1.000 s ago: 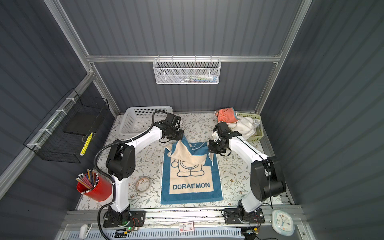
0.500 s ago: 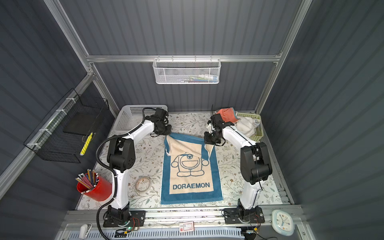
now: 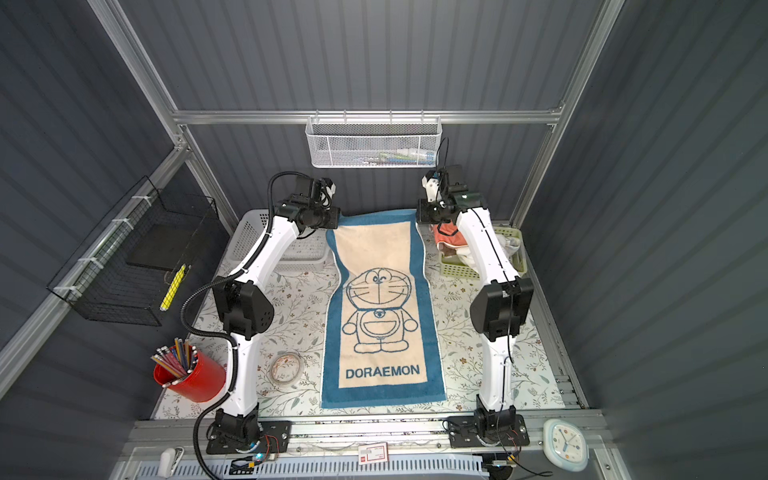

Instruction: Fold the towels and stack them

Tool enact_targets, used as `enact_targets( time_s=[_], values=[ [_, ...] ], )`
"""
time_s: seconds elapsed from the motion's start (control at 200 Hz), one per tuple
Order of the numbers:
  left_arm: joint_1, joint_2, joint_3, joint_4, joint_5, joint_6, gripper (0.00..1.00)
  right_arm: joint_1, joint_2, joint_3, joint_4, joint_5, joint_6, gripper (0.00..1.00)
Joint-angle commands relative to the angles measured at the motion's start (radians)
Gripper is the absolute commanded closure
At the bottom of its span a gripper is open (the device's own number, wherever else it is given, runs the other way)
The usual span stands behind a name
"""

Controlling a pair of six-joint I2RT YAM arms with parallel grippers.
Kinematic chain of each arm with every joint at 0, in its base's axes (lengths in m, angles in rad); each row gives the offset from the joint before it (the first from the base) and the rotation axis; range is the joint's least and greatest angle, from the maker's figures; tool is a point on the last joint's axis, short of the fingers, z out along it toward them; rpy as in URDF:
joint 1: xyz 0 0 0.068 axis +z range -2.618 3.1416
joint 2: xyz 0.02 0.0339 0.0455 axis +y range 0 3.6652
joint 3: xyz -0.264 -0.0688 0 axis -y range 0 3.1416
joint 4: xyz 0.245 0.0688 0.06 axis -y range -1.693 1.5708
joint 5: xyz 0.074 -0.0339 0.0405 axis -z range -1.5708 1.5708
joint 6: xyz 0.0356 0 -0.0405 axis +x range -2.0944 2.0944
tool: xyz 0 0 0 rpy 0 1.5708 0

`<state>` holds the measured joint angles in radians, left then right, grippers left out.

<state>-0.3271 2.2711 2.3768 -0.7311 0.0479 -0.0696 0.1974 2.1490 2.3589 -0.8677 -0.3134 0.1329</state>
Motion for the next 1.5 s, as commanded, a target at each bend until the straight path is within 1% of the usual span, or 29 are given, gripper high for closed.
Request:
enact_targets(
  time_s=[0.0,0.035,0.155,0.215,0.29,0.39,0.525,0.61,0.68,0.73,0.82,0.885,0.926,0.966,0.976,1.011,1.031,1.066,1.111,1.181,1.266,1.341,1.386,1.496],
  values=[
    [0.02,0.005,-0.013,0.021,0.029,0.056,1.0,-0.011,0.059,0.119,-0.096,-0.011,-0.024,1.0],
    [0.02,-0.005,-0.029,0.039,0.035,0.063,1.0,-0.015,0.061,0.129,-0.089,-0.05,-0.021,1.0],
    [0.023,-0.029,-0.066,0.064,0.054,0.08,1.0,-0.024,0.047,0.111,-0.079,-0.056,-0.021,1.0],
    [0.024,-0.047,-0.105,0.072,0.071,0.08,1.0,-0.026,0.027,0.075,-0.083,-0.064,-0.03,1.0],
    [0.023,-0.095,-0.201,0.103,0.09,0.07,1.0,-0.026,-0.013,-0.004,-0.079,-0.072,-0.041,1.0],
    [0.023,-0.194,-0.388,0.175,0.102,0.055,1.0,-0.026,-0.101,-0.181,-0.049,-0.066,-0.052,1.0],
    [0.018,-0.348,-0.645,0.259,0.089,0.038,1.0,-0.022,-0.279,-0.506,0.041,-0.069,-0.046,1.0],
    [-0.011,-0.45,-0.801,0.282,0.068,0.027,1.0,-0.02,-0.405,-0.726,0.092,-0.069,-0.032,1.0],
    [-0.036,-0.547,-0.949,0.32,0.056,-0.012,1.0,-0.016,-0.508,-0.898,0.119,-0.062,-0.016,1.0],
    [-0.056,-0.612,-1.097,0.355,0.052,-0.054,1.0,-0.016,-0.576,-1.019,0.137,-0.059,-0.003,0.99],
    [-0.103,-0.737,-1.296,0.4,0.021,-0.125,1.0,-0.013,-0.679,-1.214,0.162,-0.056,0.037,1.0],
    [-0.131,-0.809,-1.402,0.405,-0.003,-0.19,1.0,-0.006,-0.74,-1.323,0.182,-0.088,0.067,0.97],
    [-0.139,-0.845,-1.458,0.408,-0.003,-0.226,1.0,0.003,-0.769,-1.37,0.188,-0.109,0.085,0.91],
    [-0.142,-0.879,-1.501,0.41,0.001,-0.257,0.91,0.018,-0.796,-1.402,0.18,-0.121,0.095,0.83],
    [-0.142,-0.887,-1.51,0.41,0.005,-0.263,0.87,0.022,-0.801,-1.407,0.178,-0.123,0.1,0.81],
    [-0.142,-0.909,-1.536,0.405,0.018,-0.28,0.75,0.035,-0.822,-1.419,0.164,-0.127,0.104,0.71],
    [-0.142,-0.923,-1.542,0.394,0.022,-0.287,0.7,0.041,-0.833,-1.424,0.156,-0.128,0.107,0.65],
    [-0.142,-0.947,-1.548,0.371,0.022,-0.294,0.63,0.046,-0.851,-1.427,0.14,-0.126,0.111,0.59],
    [-0.141,-0.974,-1.55,0.34,0.012,-0.294,0.58,0.046,-0.875,-1.428,0.127,-0.118,0.12,0.54],
    [-0.139,-1.011,-1.542,0.305,-0.014,-0.285,0.54,0.045,-0.893,-1.428,0.121,-0.09,0.123,0.52],
    [-0.138,-1.005,-1.499,0.261,-0.018,-0.262,0.54,0.045,-0.874,-1.418,0.143,-0.068,0.125,0.51],
    [-0.139,-0.968,-1.455,0.247,0.017,-0.247,0.56,0.048,-0.815,-1.396,0.177,-0.08,0.137,0.51],
    [-0.139,-0.937,-1.434,0.249,0.047,-0.241,0.58,0.056,-0.776,-1.381,0.203,-0.095,0.148,0.51],
    [-0.139,-0.832,-1.368,0.251,0.069,-0.231,0.61,0.11,-0.675,-1.343,0.277,-0.085,0.153,0.51]
  ],
)
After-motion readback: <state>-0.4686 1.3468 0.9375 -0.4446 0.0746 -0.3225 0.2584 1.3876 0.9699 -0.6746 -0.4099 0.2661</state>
